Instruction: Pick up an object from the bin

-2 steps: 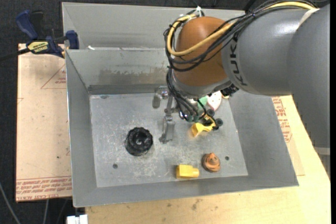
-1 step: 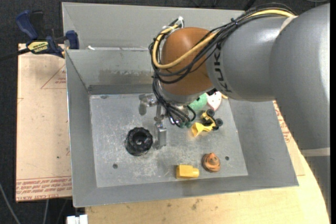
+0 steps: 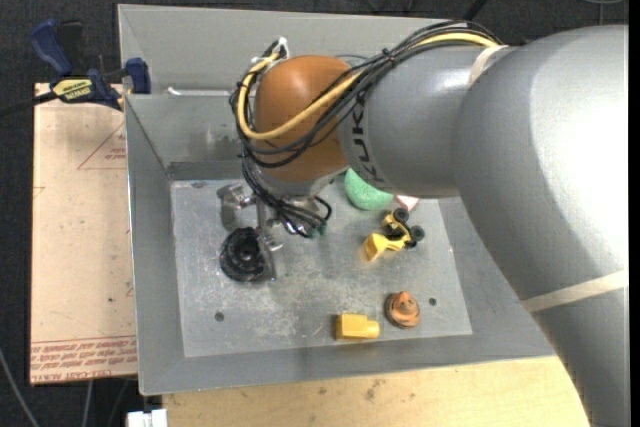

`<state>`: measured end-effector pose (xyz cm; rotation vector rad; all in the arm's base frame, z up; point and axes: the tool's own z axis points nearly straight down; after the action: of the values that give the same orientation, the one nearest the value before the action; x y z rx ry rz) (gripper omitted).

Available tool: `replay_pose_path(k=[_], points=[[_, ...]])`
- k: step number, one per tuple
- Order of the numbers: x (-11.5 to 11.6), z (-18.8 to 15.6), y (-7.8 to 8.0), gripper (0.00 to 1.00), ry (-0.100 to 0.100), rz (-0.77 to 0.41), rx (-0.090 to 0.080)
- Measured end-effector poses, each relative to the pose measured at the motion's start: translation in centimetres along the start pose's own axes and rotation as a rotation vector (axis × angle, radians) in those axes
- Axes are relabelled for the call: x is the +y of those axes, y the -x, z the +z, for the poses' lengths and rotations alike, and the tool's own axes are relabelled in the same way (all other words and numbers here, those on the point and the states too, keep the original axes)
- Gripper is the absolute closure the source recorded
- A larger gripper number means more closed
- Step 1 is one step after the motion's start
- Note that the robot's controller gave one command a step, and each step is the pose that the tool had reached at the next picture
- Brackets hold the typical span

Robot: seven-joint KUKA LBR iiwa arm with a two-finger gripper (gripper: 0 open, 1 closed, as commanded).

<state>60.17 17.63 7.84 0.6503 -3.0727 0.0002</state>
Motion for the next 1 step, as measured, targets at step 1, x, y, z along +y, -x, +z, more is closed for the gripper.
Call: replay_pose_path(k=[1], points=[[1.27, 0.37, -11.75, 1.00, -0.002, 0.126, -0.032]])
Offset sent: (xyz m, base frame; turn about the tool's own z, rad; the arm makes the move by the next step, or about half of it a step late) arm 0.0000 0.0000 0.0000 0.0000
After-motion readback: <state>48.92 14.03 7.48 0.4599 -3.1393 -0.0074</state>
